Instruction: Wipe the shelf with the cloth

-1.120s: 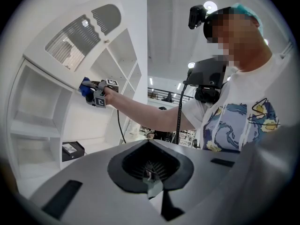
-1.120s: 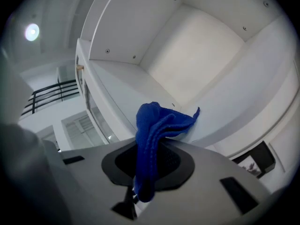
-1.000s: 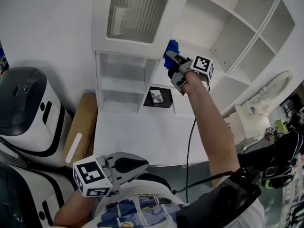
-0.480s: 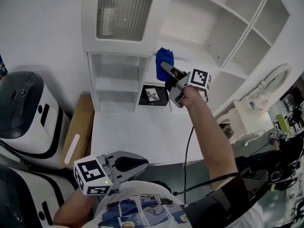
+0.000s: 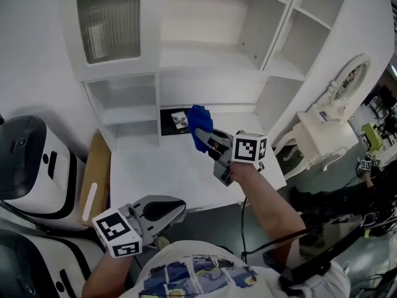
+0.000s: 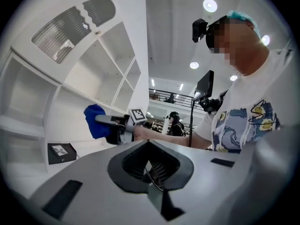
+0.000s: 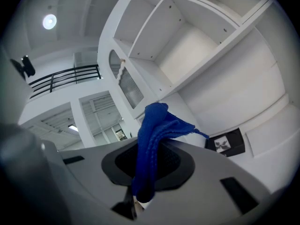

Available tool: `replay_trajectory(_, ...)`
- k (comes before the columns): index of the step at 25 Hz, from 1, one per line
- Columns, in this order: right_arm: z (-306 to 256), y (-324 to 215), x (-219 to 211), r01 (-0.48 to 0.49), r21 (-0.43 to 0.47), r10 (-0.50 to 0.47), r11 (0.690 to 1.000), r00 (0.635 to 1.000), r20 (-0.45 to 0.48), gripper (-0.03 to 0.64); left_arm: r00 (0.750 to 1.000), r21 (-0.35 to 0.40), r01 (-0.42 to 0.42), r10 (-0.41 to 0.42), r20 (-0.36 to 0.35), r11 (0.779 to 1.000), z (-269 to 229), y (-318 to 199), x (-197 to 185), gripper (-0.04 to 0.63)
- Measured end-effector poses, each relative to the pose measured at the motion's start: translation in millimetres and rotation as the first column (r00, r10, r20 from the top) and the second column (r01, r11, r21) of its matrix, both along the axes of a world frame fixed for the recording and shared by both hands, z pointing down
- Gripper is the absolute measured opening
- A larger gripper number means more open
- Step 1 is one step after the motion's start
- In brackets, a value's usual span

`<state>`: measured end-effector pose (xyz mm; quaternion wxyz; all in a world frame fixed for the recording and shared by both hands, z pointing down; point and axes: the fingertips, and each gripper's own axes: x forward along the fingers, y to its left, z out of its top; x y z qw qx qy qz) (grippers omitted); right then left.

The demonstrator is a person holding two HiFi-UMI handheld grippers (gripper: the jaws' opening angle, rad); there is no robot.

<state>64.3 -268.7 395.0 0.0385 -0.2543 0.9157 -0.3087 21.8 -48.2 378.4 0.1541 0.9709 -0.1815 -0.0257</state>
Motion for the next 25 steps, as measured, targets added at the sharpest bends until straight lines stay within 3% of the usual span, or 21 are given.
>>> replay_trajectory(5,38.6,64.6,24.6,0.018,0.001,-0.017,1.0,0.998,-0.053,0.069,0.997,0.041,0.069,-0.07,0.029,0.997,0.0,11.8,20.5,0.003)
replay_trajectory(12,70.7,149.0,51.4,0.038,0.003,-0.037,0.999,0.995,-0.098,0.069,0.978,0.1,0.119,-0.133,0.158,0.988,14.5,49.8,46.7,0.002)
replay_trajectory(19,101.2,212.1,74.2,0.068,0.066,-0.054,0.995,0.978,-0.201,0.069,0.973,0.056,0.145,-0.153,0.173,0.988,40.2,84.5,72.2,0.003)
replay_trajectory(25,120.1,263.7,92.8,0.077,0.06,-0.062,0.995,0.973,-0.221,0.069,0.969,-0.02,0.156,-0.149,0.196,0.988,65.1,125.1,90.3,0.003)
